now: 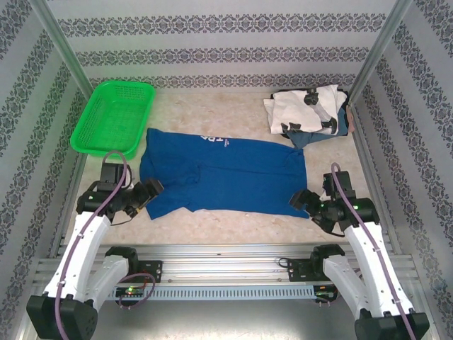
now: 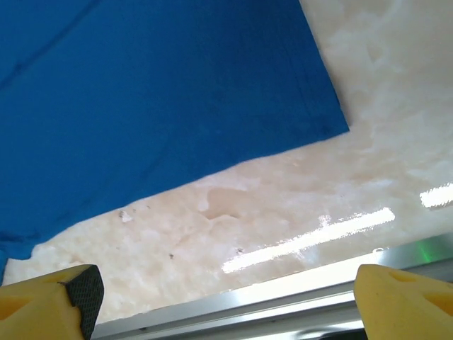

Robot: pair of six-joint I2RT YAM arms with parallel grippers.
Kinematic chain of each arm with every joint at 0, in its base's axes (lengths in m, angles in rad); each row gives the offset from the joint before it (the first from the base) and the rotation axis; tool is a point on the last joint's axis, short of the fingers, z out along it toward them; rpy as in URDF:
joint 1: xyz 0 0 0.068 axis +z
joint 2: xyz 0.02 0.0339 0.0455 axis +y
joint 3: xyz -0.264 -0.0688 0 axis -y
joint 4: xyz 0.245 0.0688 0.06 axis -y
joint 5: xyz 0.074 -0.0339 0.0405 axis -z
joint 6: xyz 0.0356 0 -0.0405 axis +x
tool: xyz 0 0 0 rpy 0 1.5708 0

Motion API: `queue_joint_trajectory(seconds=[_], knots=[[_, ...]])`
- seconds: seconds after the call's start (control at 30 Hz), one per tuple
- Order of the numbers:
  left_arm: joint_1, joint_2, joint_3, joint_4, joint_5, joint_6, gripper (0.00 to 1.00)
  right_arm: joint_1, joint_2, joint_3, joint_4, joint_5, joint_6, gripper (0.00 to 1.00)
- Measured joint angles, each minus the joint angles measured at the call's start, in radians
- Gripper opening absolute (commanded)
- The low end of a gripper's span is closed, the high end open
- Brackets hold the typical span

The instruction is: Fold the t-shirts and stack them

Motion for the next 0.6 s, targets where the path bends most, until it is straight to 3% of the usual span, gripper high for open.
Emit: queue_joint_trajectory(seconds=[0.23, 0.37, 0.6], knots=[[0.001, 0.051, -0.155, 0.008, -0.011, -0.032, 0.72, -0.002, 0.166, -0.109, 0.123, 0.0, 0.01, 0.79], [0.002, 0.117, -0.171, 0.062, -0.025, -0.05, 0.65, -0.006, 0.262, -0.117, 0.217, 0.0, 0.009, 0.72], [0.003, 0.208, -0.195, 0.171, -0.043, -0.069, 0.61, -0.022, 0.428, -0.117, 0.31, 0.017, -0.004, 0.67]])
